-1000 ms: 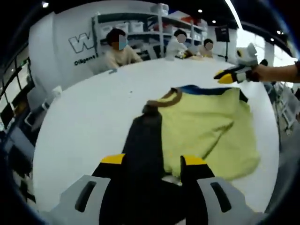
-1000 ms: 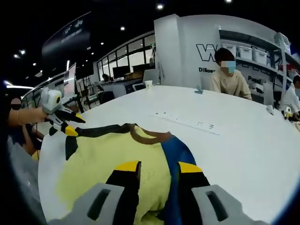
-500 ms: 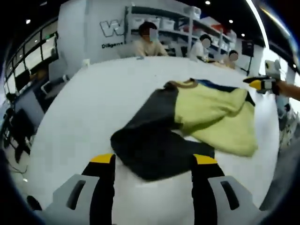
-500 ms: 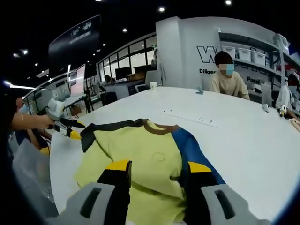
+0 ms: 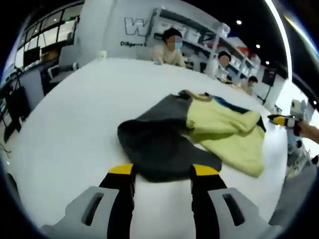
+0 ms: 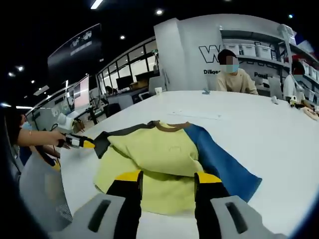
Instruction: Fold the garment on the visible template until the final outline fits inside the template.
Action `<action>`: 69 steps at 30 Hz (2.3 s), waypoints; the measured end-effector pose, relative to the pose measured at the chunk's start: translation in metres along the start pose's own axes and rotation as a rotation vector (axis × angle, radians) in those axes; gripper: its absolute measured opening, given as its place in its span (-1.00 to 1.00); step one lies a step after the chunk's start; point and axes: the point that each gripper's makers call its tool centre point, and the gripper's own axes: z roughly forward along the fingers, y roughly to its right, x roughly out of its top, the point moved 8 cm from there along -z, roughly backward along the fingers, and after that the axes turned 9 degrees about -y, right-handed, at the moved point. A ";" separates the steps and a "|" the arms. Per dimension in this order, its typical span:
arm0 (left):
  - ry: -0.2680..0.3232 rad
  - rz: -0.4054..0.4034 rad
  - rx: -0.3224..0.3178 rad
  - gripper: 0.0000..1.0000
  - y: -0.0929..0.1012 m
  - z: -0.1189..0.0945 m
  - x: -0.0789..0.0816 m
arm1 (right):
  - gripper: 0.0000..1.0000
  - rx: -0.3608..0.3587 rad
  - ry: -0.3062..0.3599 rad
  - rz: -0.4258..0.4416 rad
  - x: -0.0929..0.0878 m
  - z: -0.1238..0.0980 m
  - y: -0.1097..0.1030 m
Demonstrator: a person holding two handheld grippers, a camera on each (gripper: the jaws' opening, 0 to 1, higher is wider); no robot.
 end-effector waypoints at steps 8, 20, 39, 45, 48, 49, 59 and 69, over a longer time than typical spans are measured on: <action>-0.025 0.003 -0.022 -0.93 -0.009 0.014 0.003 | -0.32 -0.011 -0.004 0.013 -0.001 0.002 0.002; -0.051 0.377 0.277 -0.97 -0.058 -0.012 0.077 | -0.34 0.002 0.002 0.011 0.007 0.010 -0.002; 0.012 0.527 0.442 -0.96 -0.064 -0.026 0.054 | -0.37 -0.003 0.008 0.044 0.003 0.008 0.000; -0.059 0.436 0.367 -0.95 -0.056 -0.025 0.007 | -0.36 0.006 0.002 0.042 0.000 0.011 0.001; -0.059 0.377 0.349 -0.72 -0.053 -0.026 -0.003 | -0.36 0.010 -0.002 0.040 0.000 0.011 -0.002; -0.054 0.330 0.365 -0.60 -0.051 -0.031 -0.008 | -0.36 0.013 -0.006 0.038 0.000 0.012 -0.004; 0.098 0.148 0.384 -0.29 -0.057 -0.050 0.007 | -0.36 0.014 -0.005 0.042 0.001 0.012 -0.006; 0.108 0.024 0.384 -0.27 -0.073 -0.035 0.025 | -0.37 0.003 -0.009 0.051 -0.003 0.009 -0.001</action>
